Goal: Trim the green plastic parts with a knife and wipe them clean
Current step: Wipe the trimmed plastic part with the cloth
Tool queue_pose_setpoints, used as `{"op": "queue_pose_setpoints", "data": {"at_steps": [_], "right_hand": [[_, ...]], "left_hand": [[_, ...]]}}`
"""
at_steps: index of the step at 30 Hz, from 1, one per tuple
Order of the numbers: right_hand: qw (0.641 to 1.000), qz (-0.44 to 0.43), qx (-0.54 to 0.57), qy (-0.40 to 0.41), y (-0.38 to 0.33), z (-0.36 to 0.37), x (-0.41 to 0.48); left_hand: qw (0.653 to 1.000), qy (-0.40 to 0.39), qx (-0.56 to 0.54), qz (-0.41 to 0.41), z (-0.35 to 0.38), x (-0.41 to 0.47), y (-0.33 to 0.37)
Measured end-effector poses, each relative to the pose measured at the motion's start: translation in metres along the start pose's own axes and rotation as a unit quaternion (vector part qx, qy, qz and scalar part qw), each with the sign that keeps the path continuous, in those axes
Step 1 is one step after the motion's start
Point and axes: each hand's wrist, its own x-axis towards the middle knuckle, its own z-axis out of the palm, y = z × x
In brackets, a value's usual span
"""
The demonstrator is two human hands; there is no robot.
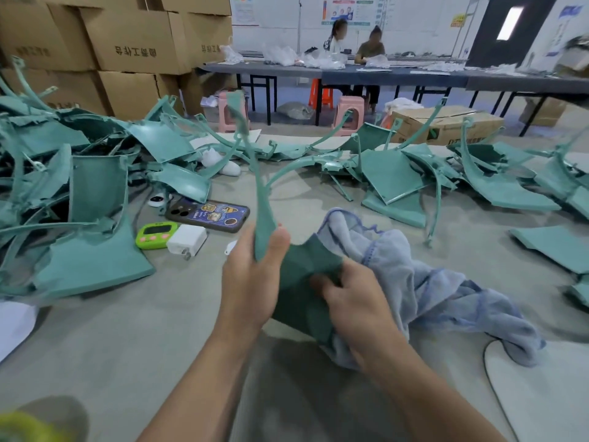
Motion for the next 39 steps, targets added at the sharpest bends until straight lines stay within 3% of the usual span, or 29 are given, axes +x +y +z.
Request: {"op": "queue_pose_setpoints", "data": {"at_steps": [2, 4, 6, 9, 11, 13, 16, 18, 20, 23, 25, 27, 29, 32, 39], "right_hand": [[0.997, 0.044, 0.06, 0.036, 0.001, -0.004, 0.004], [0.99, 0.064, 0.115, 0.056, 0.001, -0.002, 0.003], [0.98, 0.085, 0.169, 0.064, 0.001, -0.003, 0.005], [0.96, 0.102, 0.243, 0.091, -0.001, -0.012, 0.013], [0.98, 0.015, 0.137, 0.142, 0.001, -0.021, 0.013], [0.981, -0.111, -0.05, 0.151, -0.001, -0.026, 0.006], [0.921, -0.231, -0.314, 0.013, -0.001, -0.013, -0.004], [0.895, -0.258, -0.365, -0.001, 0.003, -0.002, -0.006], [0.928, -0.262, -0.258, 0.061, 0.0, -0.003, -0.007], [0.969, -0.203, -0.042, 0.131, -0.006, -0.019, 0.0], [0.972, -0.107, 0.168, 0.129, -0.007, -0.029, 0.009], [0.957, -0.007, 0.272, 0.101, -0.005, -0.031, 0.014], [0.958, 0.036, 0.276, 0.064, -0.002, -0.028, 0.015], [0.975, 0.034, 0.218, 0.029, 0.004, -0.025, 0.014], [0.975, 0.058, 0.189, -0.097, -0.022, -0.03, -0.004]], "left_hand": [[0.998, -0.06, 0.028, 0.009, 0.003, -0.001, -0.001], [0.992, -0.122, -0.029, -0.01, 0.0, 0.003, -0.001], [0.971, -0.189, -0.127, -0.068, -0.011, 0.007, -0.003], [0.946, -0.24, -0.16, -0.15, -0.021, 0.005, 0.002], [0.95, -0.187, -0.182, -0.172, -0.013, 0.003, 0.002], [0.96, -0.103, -0.188, -0.181, -0.002, 0.001, 0.005], [0.956, -0.072, -0.219, -0.179, 0.005, -0.003, 0.007], [0.938, -0.11, -0.277, -0.175, 0.004, -0.006, 0.008], [0.927, -0.139, -0.309, -0.164, 0.001, -0.008, 0.007], [0.967, -0.054, -0.221, -0.115, 0.0, -0.003, 0.004], [0.981, -0.017, -0.158, -0.112, 0.0, 0.001, 0.003], [0.968, -0.063, -0.211, -0.123, 0.0, 0.004, -0.002], [0.943, -0.12, -0.279, -0.14, 0.0, 0.006, -0.003], [0.944, -0.127, -0.262, -0.154, 0.001, 0.004, -0.006], [0.942, 0.026, -0.283, -0.179, 0.005, -0.009, 0.024]]}}
